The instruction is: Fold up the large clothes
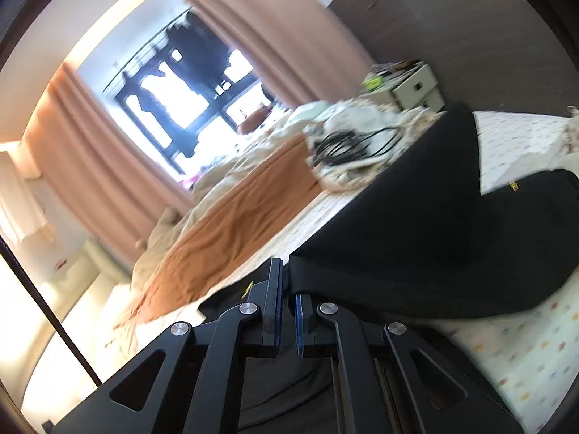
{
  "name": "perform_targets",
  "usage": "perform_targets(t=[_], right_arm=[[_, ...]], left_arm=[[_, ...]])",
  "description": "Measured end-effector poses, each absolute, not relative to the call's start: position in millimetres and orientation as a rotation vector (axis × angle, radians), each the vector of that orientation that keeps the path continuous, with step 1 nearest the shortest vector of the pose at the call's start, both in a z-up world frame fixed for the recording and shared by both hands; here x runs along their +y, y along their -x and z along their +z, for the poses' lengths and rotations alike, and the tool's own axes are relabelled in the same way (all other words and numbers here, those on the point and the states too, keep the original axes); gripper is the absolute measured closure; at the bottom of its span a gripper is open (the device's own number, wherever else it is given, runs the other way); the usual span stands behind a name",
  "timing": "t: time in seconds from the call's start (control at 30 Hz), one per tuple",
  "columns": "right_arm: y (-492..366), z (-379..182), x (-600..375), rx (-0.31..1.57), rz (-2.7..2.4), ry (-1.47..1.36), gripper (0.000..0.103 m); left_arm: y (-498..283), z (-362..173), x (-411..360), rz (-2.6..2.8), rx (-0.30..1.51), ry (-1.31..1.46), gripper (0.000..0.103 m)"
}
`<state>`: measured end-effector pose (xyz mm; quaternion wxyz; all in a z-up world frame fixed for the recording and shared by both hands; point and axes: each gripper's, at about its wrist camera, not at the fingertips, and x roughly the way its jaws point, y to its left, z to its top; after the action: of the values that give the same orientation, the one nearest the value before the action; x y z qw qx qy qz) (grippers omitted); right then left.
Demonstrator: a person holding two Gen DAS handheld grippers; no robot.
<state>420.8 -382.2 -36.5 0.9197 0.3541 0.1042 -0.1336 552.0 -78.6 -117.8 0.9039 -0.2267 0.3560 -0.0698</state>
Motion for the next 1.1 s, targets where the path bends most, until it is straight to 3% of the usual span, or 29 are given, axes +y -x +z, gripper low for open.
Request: perform_targets(t=[0.53,0.63,0.67,0.7,0.77,1.1], right_arm=[[-522.4,-93.1,-372.1,0.612,-0.184,-0.825,0.098],[-520.4,-92.0,-371.0,0.637,-0.178,-0.828,0.084],[-517.7,-89.2,-370.1,0.635,-0.166,-0.828,0.068],[-514.4,-85.6,-368.9,0.626,-0.148,-0.832,0.039],[-503.3,-81.4,-361.9,0.614,-0.137,-0.836,0.009],[-456.1,-79.7,-361.1,0.612,-0.192,-0.867,0.009]], left_arm=[[-557.3,-124.3,-61.3,-0.159,0.766,0.548,0.0],[-556.1,-122.9,-65.0,-0.162,0.765,0.536,0.0],[-555.8,-122.1,-65.7,-0.162,0.763,0.533,0.0],[-555.6,-121.5,-65.8,-0.162,0.762,0.533,0.0],[-555.1,-120.3,-65.7,-0.163,0.757,0.533,0.0],[-553.6,-117.5,-69.0,-0.168,0.747,0.529,0.0]])
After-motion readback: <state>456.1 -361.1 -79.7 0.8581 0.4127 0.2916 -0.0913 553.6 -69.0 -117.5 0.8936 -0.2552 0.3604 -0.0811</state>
